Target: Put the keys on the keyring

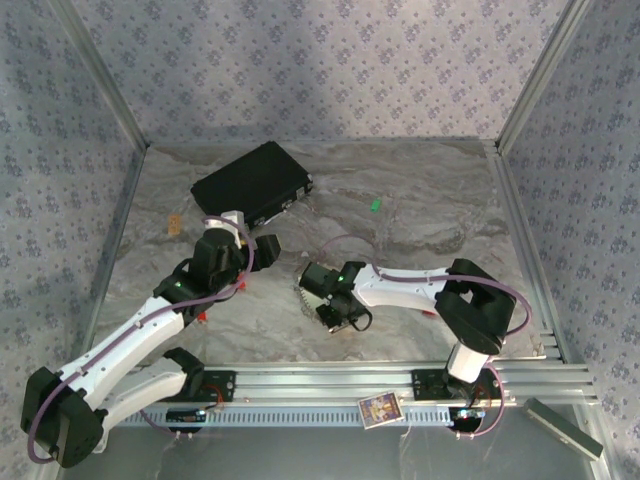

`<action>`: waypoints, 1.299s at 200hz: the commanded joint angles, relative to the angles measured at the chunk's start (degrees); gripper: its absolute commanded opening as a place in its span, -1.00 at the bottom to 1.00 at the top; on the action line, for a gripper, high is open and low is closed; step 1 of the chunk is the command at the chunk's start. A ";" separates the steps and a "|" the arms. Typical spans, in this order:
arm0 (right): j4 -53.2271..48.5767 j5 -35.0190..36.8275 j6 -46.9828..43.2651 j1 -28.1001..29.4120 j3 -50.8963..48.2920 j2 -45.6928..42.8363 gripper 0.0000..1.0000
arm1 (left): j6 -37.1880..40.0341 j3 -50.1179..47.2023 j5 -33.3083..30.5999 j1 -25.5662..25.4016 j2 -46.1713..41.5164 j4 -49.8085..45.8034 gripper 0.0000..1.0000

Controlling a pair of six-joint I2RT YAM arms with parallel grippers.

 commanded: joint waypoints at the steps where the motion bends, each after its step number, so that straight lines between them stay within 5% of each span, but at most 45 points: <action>1: 0.36 -0.49 0.27 -0.59 0.96 -0.07 -0.55 | -0.46 0.93 0.26 0.31 -0.90 0.31 0.79; 184: -1.82 -0.85 -0.25 -2.19 3.19 1.74 -1.00 | -0.50 1.01 0.72 0.28 -0.90 0.54 0.78; 260: 7.99 5.12 -9.52 -0.36 -0.59 -11.85 -1.00 | 9.86 5.57 4.21 0.34 -0.18 -2.24 0.73</action>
